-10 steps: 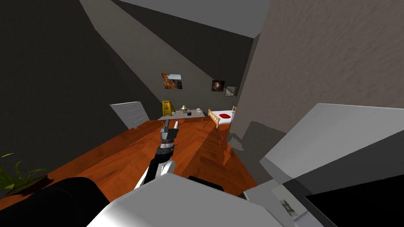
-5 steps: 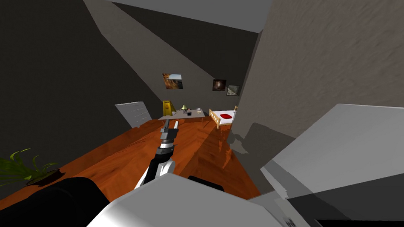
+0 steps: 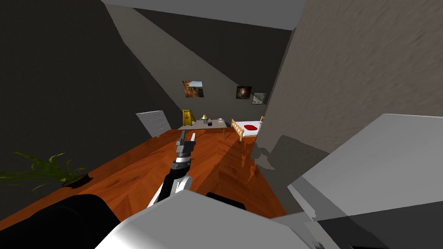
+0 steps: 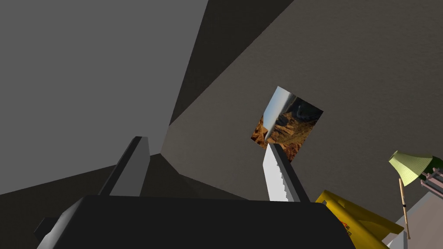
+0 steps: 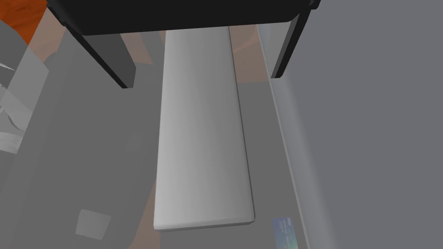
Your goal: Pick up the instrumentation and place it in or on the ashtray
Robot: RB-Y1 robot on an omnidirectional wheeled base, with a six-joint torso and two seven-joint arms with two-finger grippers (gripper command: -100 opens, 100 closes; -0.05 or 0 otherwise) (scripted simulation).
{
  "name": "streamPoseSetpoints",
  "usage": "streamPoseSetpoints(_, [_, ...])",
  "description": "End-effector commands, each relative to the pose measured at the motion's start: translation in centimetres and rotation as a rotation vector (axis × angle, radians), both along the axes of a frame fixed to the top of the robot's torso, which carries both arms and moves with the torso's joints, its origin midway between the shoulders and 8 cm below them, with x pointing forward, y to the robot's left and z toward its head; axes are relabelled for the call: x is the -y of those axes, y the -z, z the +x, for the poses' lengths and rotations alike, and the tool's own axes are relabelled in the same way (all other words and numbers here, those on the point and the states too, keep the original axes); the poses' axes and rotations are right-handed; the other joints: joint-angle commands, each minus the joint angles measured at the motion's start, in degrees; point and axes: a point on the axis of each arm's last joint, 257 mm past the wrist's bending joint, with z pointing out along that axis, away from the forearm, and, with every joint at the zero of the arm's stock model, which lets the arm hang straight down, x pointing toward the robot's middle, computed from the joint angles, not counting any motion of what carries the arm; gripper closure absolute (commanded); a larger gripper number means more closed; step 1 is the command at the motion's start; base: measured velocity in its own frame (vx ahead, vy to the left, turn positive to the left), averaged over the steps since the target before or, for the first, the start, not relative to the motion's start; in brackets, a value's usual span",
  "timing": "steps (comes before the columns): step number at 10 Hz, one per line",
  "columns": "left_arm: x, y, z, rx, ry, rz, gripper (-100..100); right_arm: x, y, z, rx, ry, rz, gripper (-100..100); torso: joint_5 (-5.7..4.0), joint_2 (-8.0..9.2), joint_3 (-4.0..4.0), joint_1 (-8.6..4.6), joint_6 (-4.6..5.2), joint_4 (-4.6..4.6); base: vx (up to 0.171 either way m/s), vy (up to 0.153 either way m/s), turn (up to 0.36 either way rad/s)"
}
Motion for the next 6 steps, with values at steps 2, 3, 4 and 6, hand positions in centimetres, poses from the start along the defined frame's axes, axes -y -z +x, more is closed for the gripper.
streamPoseSetpoints(2, [0.0,0.0,0.0,0.0,0.0,0.0,0,-0.4,0.14,-0.07,-0.001,0.0,0.006,-100,0.02,-0.01,0.0,0.02,0.04,0.0,-0.03,-0.011,0.054])
streamPoseSetpoints(3, [0.0,0.0,0.0,0.0,0.0,0.0,0,-0.39,0.18,-0.04,-0.001,0.003,0.003,100,0.01,-0.1,-0.05,0.03,0.05,-0.02,0.0,0.0,0.0])
streamPoseSetpoints(4, [0.0,0.0,0.0,0.0,0.0,0.0,0,-0.41,0.18,-0.04,-0.001,0.003,0.004,100,0.0,-0.15,-0.08,0.01,0.05,-0.04,0.0,0.0,0.0])
streamPoseSetpoints(6, [0.0,0.0,0.0,0.0,0.0,0.0,0,-0.48,0.2,-0.05,-0.001,0.003,0.006,100,-0.02,-0.16,-0.09,-0.07,0.04,-0.03,0.0,0.0,0.0])
